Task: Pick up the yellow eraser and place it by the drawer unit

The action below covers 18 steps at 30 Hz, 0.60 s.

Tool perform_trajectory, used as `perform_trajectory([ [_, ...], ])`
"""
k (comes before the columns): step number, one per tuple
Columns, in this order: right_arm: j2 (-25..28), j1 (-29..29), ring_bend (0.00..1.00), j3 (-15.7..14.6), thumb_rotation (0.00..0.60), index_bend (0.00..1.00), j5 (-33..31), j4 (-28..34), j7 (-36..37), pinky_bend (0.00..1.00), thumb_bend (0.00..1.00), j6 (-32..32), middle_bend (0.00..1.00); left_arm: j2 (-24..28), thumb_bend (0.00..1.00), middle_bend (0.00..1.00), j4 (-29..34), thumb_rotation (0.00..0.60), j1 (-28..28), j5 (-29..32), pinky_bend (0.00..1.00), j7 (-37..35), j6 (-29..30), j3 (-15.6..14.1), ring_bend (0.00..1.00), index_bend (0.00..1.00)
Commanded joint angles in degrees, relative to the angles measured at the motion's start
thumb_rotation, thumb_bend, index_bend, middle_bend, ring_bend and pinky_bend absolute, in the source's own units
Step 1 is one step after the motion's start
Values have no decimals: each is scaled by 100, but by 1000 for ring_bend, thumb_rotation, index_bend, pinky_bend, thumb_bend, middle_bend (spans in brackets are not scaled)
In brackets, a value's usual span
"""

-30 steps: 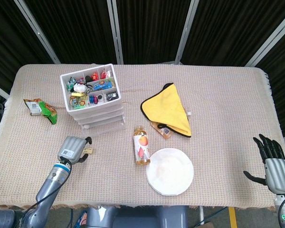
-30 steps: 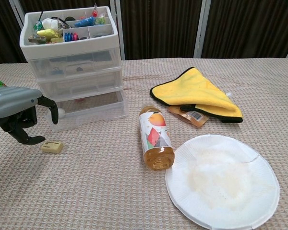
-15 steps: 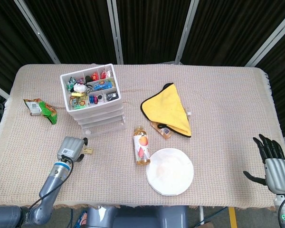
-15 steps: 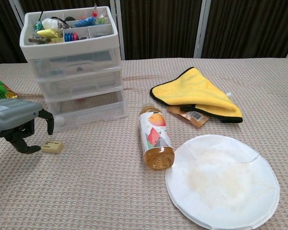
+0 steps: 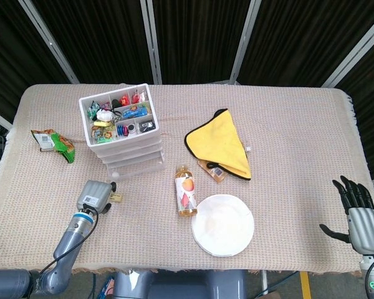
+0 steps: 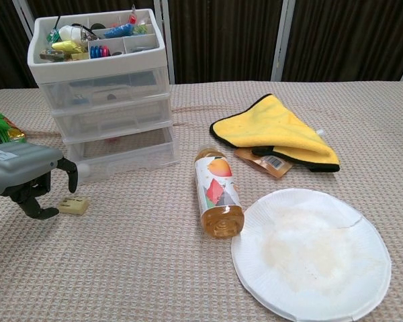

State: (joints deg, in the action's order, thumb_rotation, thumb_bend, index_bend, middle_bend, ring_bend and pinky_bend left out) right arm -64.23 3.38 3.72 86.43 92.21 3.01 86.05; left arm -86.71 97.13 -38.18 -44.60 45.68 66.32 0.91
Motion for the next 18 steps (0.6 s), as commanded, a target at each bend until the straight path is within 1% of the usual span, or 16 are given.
perform_trajectory([
  [1, 1, 0, 0, 1, 600, 81, -5, 1, 3, 0, 7, -5, 0, -89, 346, 1000, -118, 600, -20, 18, 722, 6, -38, 13, 930, 379],
  [8, 7, 0, 0, 2, 600, 82, 0, 0, 13, 0, 7, -4, 0, -270, 347, 1000, -330, 600, -50, 37, 722, 29, -100, 20, 930, 392],
  [11, 10, -2, 0, 1, 600, 81, -3, 1, 27, 0, 6, -5, 0, -329, 360, 1000, -401, 600, -57, 59, 722, 49, -113, 22, 930, 433],
  [16, 8, -4, 0, 5, 600, 82, 2, -4, 43, 0, 6, 4, 0, -405, 513, 1000, -469, 600, -44, 51, 722, 19, -120, 23, 930, 536],
  [18, 7, -5, 0, 5, 600, 82, 4, -5, 47, 0, 8, 7, 0, -417, 560, 1000, -486, 600, -35, 33, 722, 10, -117, 15, 930, 571],
])
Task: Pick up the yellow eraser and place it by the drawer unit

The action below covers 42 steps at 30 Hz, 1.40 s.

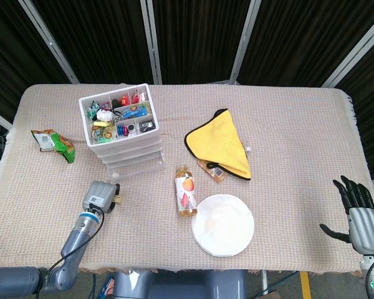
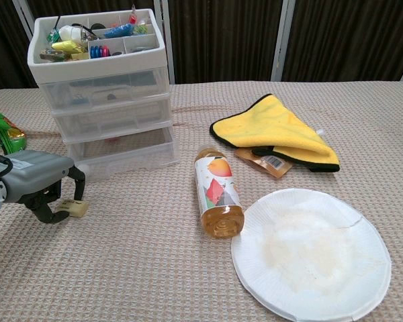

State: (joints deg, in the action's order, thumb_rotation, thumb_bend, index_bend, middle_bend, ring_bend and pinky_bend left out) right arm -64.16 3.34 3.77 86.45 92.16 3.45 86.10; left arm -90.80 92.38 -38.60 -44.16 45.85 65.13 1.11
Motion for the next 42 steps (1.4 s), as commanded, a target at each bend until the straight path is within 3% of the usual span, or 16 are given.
perform_trajectory([
  [1, 0, -1, 0, 1, 600, 81, 4, 0, 6, 0, 9, 5, 0, -15, 574, 1000, -22, 600, 12, -21, 722, -12, 5, -10, 929, 588],
  [6, -1, -4, 0, 2, 600, 82, 5, -2, 19, 0, 13, 10, 0, -32, 587, 1000, -24, 600, 61, -100, 722, -144, 16, 3, 929, 607],
  [19, -3, -5, 0, 2, 600, 81, 12, -3, 12, 0, 14, 12, 0, 291, 587, 1000, 772, 600, 47, -1229, 722, -360, 398, 133, 930, 608],
  [33, 6, -3, 0, -1, 600, 81, 18, -16, 42, 0, 14, 4, 0, -16, 588, 1000, -207, 600, -363, -971, 722, -130, 197, 725, 930, 607],
  [42, 11, -3, 0, 2, 600, 82, -1, -4, 43, 0, 16, -11, 0, -330, 587, 1000, -883, 600, -556, -865, 721, -184, -82, 837, 929, 597],
])
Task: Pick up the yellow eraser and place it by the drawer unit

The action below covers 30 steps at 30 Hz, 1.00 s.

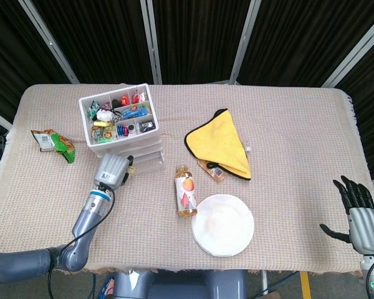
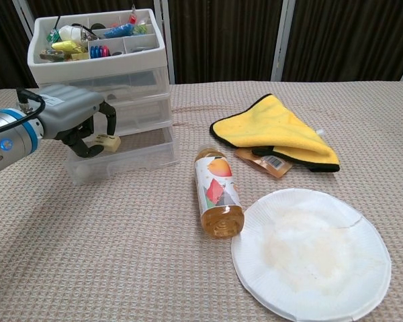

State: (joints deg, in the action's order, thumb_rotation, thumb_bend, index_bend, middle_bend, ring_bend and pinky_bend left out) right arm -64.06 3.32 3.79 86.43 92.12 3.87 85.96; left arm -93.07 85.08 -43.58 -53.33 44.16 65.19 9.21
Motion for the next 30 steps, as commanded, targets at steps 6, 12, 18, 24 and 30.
perform_trajectory([
  [6, 9, -8, 0, -1, 600, 81, 1, -3, 21, 0, 14, 11, 0, -239, 582, 1000, -382, 600, -65, 40, 718, -21, -131, -34, 922, 492],
  [12, 10, -11, 0, -2, 600, 82, -1, -3, 15, 0, 14, 10, 0, -227, 461, 1000, -373, 600, -25, -24, 717, -78, -128, -82, 919, 411],
  [18, 11, -14, 0, 0, 600, 82, -7, 6, 4, 0, 14, 13, 0, -120, 416, 999, -230, 600, 51, -105, 717, -122, -80, -151, 918, 403],
  [24, 11, -15, 0, 3, 600, 82, -23, 15, 1, 0, 15, 2, 0, 23, 415, 998, -105, 600, 151, -275, 717, -201, 1, -245, 917, 394],
  [30, 6, -14, 0, 2, 600, 83, -18, 17, -5, 0, 15, 3, 0, 30, 414, 998, -256, 600, 172, -278, 716, -240, 48, -179, 918, 394],
])
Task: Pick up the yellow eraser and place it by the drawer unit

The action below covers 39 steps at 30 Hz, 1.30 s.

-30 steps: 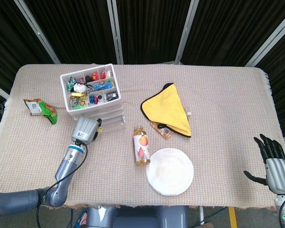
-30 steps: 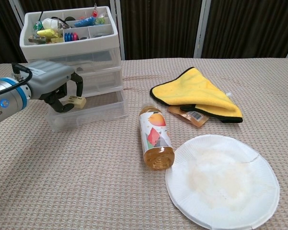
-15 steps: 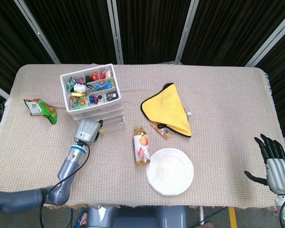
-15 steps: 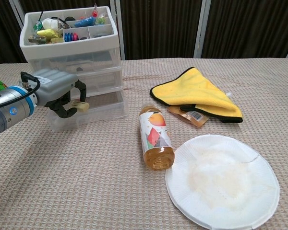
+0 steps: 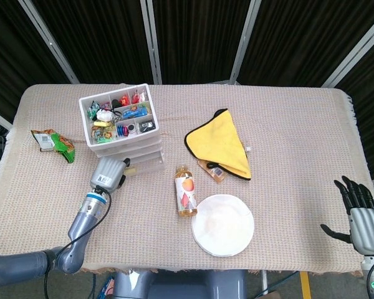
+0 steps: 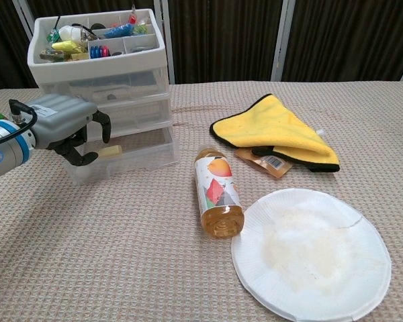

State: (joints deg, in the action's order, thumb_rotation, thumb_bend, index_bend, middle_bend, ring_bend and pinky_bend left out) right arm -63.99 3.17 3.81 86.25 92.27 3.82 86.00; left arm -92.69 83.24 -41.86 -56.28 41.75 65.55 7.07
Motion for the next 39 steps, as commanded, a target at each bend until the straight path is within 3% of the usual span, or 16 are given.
perform_trajectory([
  [1, -2, 1, 0, 0, 600, 83, 0, 1, -2, 0, 15, -2, 0, -13, 414, 998, -101, 600, -3, 18, 717, 20, 22, 43, 918, 394],
  [12, 3, -1, 0, 0, 600, 83, -7, 0, -2, 0, 15, -7, 0, 7, 415, 966, -107, 600, 40, -171, 700, -15, 57, -8, 887, 393],
  [14, 7, -3, 0, 1, 600, 82, -16, 3, 7, 0, 15, -12, 0, 74, 417, 913, 17, 600, 75, -369, 671, -66, 83, -114, 843, 393],
  [17, 11, -4, 0, 2, 600, 83, -22, 10, 8, 0, 14, -14, 0, 221, 414, 749, 235, 600, 137, -744, 571, -109, 111, -348, 703, 393],
  [18, 12, -5, 0, 3, 600, 83, -21, 11, 8, 0, 14, -13, 0, 262, 441, 672, 282, 600, 149, -829, 525, -103, 116, -403, 638, 393],
  [19, 12, -6, 0, 3, 600, 83, -19, 12, 5, 0, 14, -9, 0, 330, 530, 586, 356, 600, 158, -973, 480, -82, 96, -508, 569, 392],
  [20, 12, -6, 0, 2, 600, 83, -17, 12, 4, 0, 16, -7, 0, 383, 633, 530, 402, 600, 162, -1070, 453, -59, 79, -581, 522, 392],
  [22, 12, -7, 0, 2, 600, 83, -14, 12, 1, 0, 15, -4, 0, 527, 937, 405, 495, 600, 152, -1318, 387, 53, 11, -776, 406, 393],
  [23, 11, -8, 0, 3, 600, 83, -15, 14, 2, 0, 15, -3, 0, 605, 985, 376, 530, 600, 145, -1436, 373, 121, -17, -860, 376, 393],
  [27, 10, -8, 0, 5, 600, 84, -22, 19, -1, 0, 14, -6, 0, 813, 1000, 233, 493, 600, 47, -1973, 299, 456, -155, -1161, 227, 394],
  [30, 9, -8, 0, 6, 600, 83, -23, 23, -4, 0, 15, -7, 0, 923, 1000, 179, 368, 600, -60, -2295, 243, 679, -322, -1325, 137, 394],
  [39, 17, -6, 0, 8, 600, 83, -47, 36, 23, 0, 15, -31, 0, 1148, 1000, 142, 181, 600, -422, -2837, 140, 1036, -995, -1565, 81, 383],
])
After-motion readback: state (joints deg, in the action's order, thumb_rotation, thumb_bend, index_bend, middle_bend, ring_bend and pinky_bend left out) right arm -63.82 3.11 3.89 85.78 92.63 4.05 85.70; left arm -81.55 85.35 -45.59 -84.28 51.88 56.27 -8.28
